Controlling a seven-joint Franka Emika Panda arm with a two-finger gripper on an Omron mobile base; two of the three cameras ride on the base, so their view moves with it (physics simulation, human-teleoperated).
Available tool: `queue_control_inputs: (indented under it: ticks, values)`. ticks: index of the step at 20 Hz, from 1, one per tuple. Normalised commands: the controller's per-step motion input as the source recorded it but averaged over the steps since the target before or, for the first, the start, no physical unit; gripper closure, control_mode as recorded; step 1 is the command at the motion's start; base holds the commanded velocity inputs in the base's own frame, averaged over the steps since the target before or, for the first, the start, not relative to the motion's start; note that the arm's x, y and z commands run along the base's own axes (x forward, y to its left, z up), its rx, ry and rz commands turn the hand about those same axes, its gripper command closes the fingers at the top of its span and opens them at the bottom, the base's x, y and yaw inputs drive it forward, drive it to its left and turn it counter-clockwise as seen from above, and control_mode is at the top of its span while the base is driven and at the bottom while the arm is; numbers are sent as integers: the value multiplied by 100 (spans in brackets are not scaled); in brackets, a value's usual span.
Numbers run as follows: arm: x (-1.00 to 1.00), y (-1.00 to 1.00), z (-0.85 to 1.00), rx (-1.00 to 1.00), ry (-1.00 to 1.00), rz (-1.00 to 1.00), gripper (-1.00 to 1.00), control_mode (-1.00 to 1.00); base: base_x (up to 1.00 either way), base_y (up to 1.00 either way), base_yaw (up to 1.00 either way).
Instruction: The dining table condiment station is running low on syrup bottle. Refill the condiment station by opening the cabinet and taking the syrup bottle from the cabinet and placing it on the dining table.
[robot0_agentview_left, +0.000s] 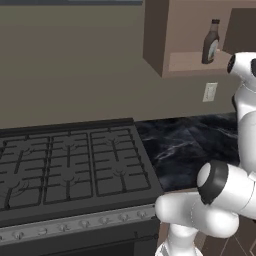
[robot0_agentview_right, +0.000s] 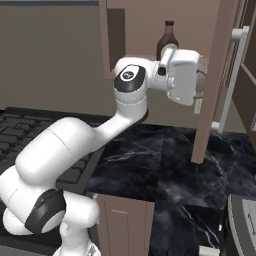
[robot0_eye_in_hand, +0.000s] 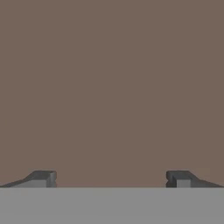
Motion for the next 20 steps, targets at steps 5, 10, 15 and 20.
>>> queue_control_inputs:
  ticks: [5, 10, 15, 20]
  values:
    - [-7, 12, 0, 0, -2, 0, -100, -100, 0, 0, 0]
    - [-1, 60, 16, 0, -8, 0, -100, -100, 0, 0, 0]
    - [5, 71, 4, 12, -18, 11, -100, -100, 0, 0, 0]
    - [10, 50, 0, 37, -29, 27, -100, -100, 0, 0, 0]
